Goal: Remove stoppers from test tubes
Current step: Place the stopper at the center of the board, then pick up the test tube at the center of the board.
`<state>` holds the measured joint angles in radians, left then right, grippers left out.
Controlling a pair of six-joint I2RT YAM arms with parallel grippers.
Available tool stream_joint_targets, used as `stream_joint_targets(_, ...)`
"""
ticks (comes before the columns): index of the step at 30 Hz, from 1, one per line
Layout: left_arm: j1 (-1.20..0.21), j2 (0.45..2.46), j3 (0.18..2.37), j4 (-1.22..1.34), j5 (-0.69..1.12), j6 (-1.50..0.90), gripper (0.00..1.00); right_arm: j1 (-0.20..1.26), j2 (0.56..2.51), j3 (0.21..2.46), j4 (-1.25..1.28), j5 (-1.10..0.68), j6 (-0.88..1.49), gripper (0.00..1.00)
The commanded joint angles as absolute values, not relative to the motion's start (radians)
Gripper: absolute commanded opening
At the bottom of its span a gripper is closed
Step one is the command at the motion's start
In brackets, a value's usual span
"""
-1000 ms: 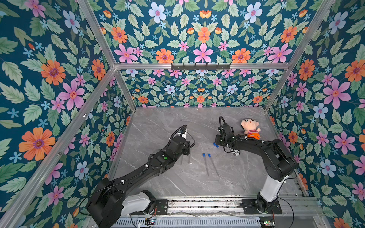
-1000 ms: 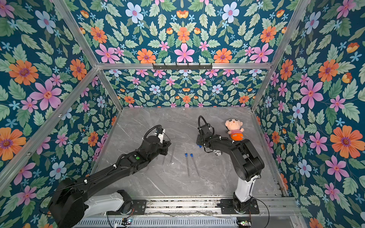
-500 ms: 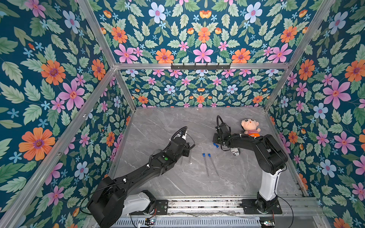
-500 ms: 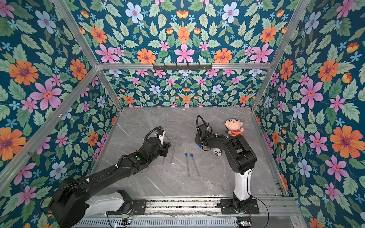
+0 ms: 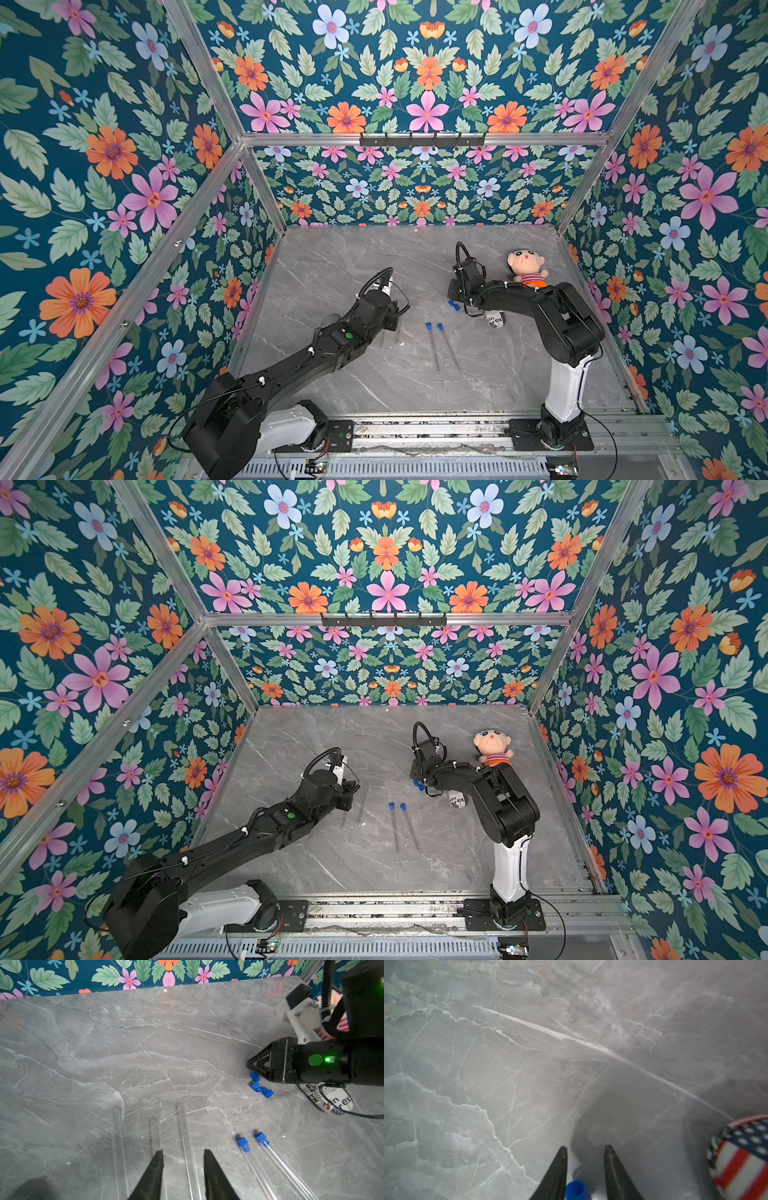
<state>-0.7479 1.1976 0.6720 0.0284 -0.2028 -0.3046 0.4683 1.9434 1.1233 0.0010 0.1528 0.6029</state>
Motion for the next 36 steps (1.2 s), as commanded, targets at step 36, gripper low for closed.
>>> stream_joint_targets(36, -0.990, 1.524, 0.847, -0.166, -0.288, -0.649, 0.34, 0.503, 0.740, 0.634, -0.405, 0.174, 0.623, 0.47)
